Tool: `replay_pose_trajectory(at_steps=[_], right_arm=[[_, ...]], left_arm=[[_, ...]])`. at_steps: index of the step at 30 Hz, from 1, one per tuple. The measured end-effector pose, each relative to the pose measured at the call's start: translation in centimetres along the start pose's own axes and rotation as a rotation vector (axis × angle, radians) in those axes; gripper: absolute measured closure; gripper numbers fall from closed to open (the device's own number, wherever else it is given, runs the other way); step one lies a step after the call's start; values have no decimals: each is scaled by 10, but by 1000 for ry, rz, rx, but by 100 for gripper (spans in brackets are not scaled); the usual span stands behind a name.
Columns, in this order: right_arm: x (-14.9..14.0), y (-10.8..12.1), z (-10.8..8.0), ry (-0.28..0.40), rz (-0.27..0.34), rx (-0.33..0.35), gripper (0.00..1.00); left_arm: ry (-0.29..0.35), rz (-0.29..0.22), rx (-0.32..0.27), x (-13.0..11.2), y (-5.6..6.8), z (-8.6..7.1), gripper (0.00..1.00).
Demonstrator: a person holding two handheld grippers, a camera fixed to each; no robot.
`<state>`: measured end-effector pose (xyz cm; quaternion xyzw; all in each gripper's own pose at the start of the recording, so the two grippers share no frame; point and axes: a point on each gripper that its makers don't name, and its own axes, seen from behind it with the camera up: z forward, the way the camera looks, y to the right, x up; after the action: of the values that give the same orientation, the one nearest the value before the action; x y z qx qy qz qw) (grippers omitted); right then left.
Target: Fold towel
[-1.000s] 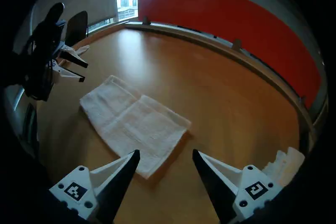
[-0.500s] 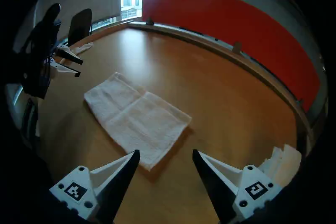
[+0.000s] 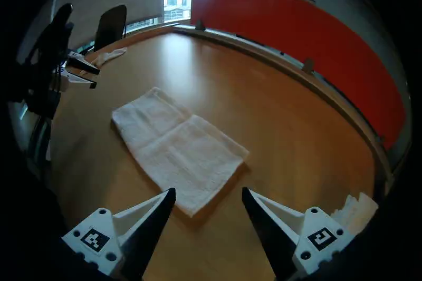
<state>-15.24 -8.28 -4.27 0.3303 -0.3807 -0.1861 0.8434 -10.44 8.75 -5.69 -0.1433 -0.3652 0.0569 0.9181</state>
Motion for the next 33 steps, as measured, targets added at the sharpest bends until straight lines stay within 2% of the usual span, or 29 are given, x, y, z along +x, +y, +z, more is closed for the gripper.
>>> replay_pose_trajectory(at_steps=[11, 18, 27, 33], right_arm=[[-11, -6, 7, -32, -38, 34, 3], [-21, -9, 12, -54, -57, 46, 3], [-34, -13, 19, -74, -69, 68, 3], [-41, -15, 23, -97, -65, 77, 3]], left_arm=[[84, -51, 55, -4, -14, -26, 4], [152, -58, 98, -3, -26, -38, 4], [240, -105, 122, -5, -33, -44, 4], [297, -83, 148, -5, -42, -43, 4]])
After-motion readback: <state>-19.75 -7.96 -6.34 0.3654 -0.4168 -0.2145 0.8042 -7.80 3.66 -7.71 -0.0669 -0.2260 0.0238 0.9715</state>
